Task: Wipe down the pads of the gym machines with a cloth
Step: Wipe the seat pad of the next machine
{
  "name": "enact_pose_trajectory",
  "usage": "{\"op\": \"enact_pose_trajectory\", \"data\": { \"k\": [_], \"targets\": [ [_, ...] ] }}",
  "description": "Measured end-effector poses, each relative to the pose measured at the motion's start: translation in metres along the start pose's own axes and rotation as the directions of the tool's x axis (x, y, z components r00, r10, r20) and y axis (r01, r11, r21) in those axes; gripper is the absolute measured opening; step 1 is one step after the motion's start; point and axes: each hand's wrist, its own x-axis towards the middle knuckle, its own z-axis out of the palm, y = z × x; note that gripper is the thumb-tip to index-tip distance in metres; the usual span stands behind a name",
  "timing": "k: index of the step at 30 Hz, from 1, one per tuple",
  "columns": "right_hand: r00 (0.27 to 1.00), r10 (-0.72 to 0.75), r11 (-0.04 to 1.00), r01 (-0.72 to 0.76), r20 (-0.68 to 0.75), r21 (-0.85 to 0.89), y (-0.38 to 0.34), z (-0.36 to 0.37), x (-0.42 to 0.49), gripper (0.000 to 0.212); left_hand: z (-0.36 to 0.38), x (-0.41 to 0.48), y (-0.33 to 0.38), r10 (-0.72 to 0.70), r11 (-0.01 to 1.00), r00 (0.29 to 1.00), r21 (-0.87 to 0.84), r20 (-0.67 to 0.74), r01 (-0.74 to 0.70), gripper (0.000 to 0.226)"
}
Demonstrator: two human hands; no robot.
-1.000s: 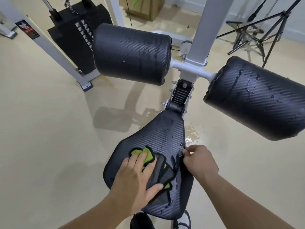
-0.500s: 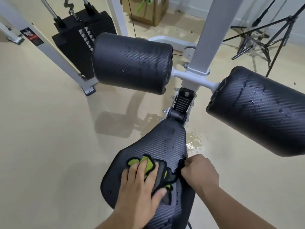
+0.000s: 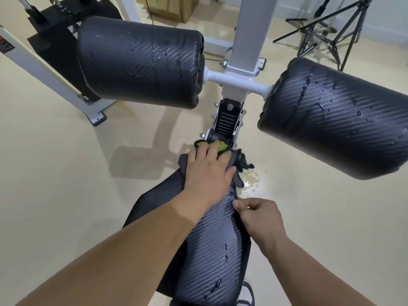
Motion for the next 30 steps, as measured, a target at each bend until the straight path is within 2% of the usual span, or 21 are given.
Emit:
{"op": "enact_pose_trajectory", "data": {
  "k": [2,5,7,9,11,14,16,19,20,23,26,28,30],
  "targets": [
    [0.999,-0.004,0.997,0.0,0.05,0.079,0.008,-0.007,-0.007,0.019,-0.001,-0.045,0.008,0.147,0.989,0.989,-0.028,0.018,-0.146,0.048],
    [0.983,-0.079,0.99,0.059,0.168,0.125,0.017,-0.021,-0.029,0.026,0.001,-0.108,0.006,0.241,0.97,0.968,-0.049,0.068,-0.238,0.045],
    [0.962,-0.13,0.989,0.107,0.242,0.106,0.02,-0.027,-0.044,0.041,0.003,-0.122,-0.009,0.317,0.948,0.944,-0.03,0.095,-0.315,0.046],
    [0.962,-0.149,0.988,0.136,0.23,0.073,0.029,-0.024,-0.045,0.046,0.002,-0.105,-0.026,0.401,0.914,0.906,0.013,0.136,-0.406,0.05],
    [0.972,-0.137,0.991,0.136,0.189,0.021,0.038,-0.019,-0.039,0.05,-0.004,-0.071,-0.029,0.36,0.928,0.924,0.053,0.127,-0.369,0.056],
    [0.977,-0.138,0.99,0.133,0.162,0.039,0.049,-0.013,-0.034,0.052,0.002,-0.034,-0.006,0.094,0.992,0.991,0.07,0.096,-0.101,0.058],
    [0.98,-0.139,0.989,0.13,0.144,0.071,0.054,-0.015,-0.034,0.045,0.011,-0.032,0.01,-0.015,0.997,0.999,0.08,0.039,0.012,0.054],
    [0.987,-0.111,0.992,0.103,0.114,0.074,0.062,-0.02,-0.037,0.025,0.019,-0.053,0.024,-0.077,0.996,0.996,0.052,-0.039,0.079,0.049],
    [0.992,-0.087,0.994,0.081,0.092,0.068,0.065,-0.023,-0.039,0.018,0.02,-0.067,0.029,-0.064,0.997,0.997,0.032,-0.04,0.065,0.047],
    [1.0,-0.008,1.0,0.008,0.004,0.029,0.08,-0.032,-0.044,0.029,0.017,-0.134,0.051,0.027,0.999,1.0,-0.042,-0.011,-0.027,0.044],
    [1.0,0.018,1.0,-0.018,-0.022,0.0,0.082,-0.032,-0.054,0.017,0.016,-0.21,0.053,0.105,0.988,0.994,-0.111,-0.006,-0.105,0.042],
    [0.999,-0.037,0.995,0.034,-0.024,-0.092,0.07,-0.027,-0.061,0.02,0.014,-0.243,0.039,0.213,0.971,0.977,-0.113,0.023,-0.209,0.046],
    [0.989,-0.144,0.974,0.146,0.028,-0.173,0.052,-0.019,-0.066,0.028,0.013,-0.253,0.006,0.322,0.946,0.946,-0.065,0.043,-0.319,0.047]
  ]
}}
